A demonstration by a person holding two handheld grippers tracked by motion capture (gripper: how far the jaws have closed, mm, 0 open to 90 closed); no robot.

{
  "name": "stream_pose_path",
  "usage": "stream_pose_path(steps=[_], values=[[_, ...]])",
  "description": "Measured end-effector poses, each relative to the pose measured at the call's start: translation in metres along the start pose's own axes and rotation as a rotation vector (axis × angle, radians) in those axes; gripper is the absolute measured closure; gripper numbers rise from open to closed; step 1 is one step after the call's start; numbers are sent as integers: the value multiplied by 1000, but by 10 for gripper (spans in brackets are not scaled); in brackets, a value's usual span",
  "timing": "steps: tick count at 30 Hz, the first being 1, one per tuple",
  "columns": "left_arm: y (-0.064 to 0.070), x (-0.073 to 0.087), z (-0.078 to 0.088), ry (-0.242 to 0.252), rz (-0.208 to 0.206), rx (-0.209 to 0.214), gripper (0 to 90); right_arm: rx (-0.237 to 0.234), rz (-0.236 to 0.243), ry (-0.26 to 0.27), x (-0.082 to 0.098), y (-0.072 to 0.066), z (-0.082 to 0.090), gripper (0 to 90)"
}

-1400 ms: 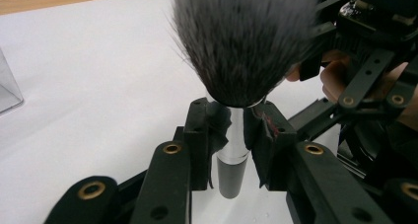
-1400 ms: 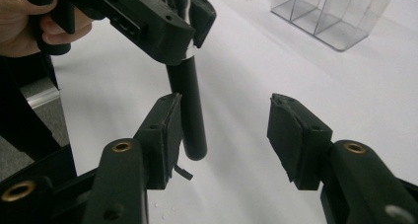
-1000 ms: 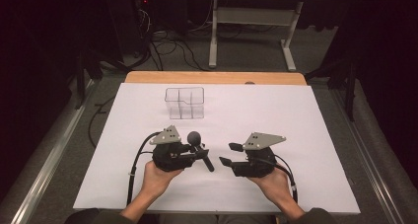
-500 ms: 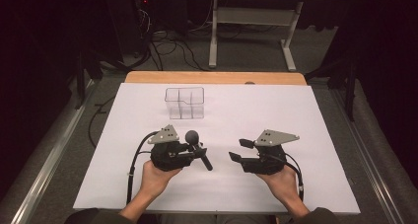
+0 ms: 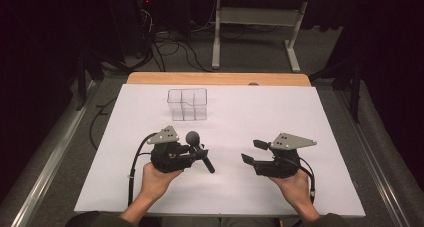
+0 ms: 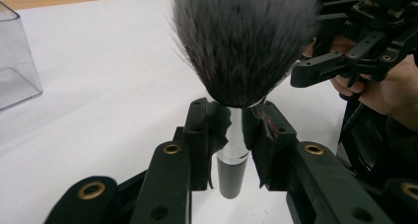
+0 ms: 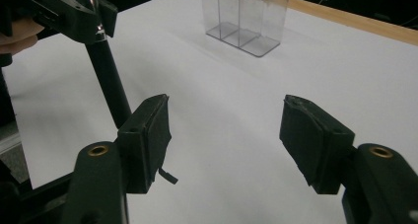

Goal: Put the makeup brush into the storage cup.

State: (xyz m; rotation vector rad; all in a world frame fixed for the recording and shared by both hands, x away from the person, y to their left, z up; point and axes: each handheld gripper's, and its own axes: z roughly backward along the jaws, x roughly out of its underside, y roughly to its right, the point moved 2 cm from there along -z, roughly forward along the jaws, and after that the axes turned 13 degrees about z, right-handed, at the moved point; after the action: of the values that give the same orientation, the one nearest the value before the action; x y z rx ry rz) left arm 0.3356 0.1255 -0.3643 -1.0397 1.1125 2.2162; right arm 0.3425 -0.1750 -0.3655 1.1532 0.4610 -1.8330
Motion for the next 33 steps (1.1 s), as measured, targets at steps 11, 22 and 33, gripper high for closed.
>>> stream_pose_path(steps=[11, 22, 33], values=[[-2, 0, 2, 1, 0, -11, 703, 22, -44, 25, 8, 12, 12, 355], [-7, -2, 8, 21, 15, -26, 703, 127, -127, 43, 26, 28, 29, 310], [-12, -3, 10, 32, 17, -54, 703, 122, -113, 29, 44, 41, 39, 298]])
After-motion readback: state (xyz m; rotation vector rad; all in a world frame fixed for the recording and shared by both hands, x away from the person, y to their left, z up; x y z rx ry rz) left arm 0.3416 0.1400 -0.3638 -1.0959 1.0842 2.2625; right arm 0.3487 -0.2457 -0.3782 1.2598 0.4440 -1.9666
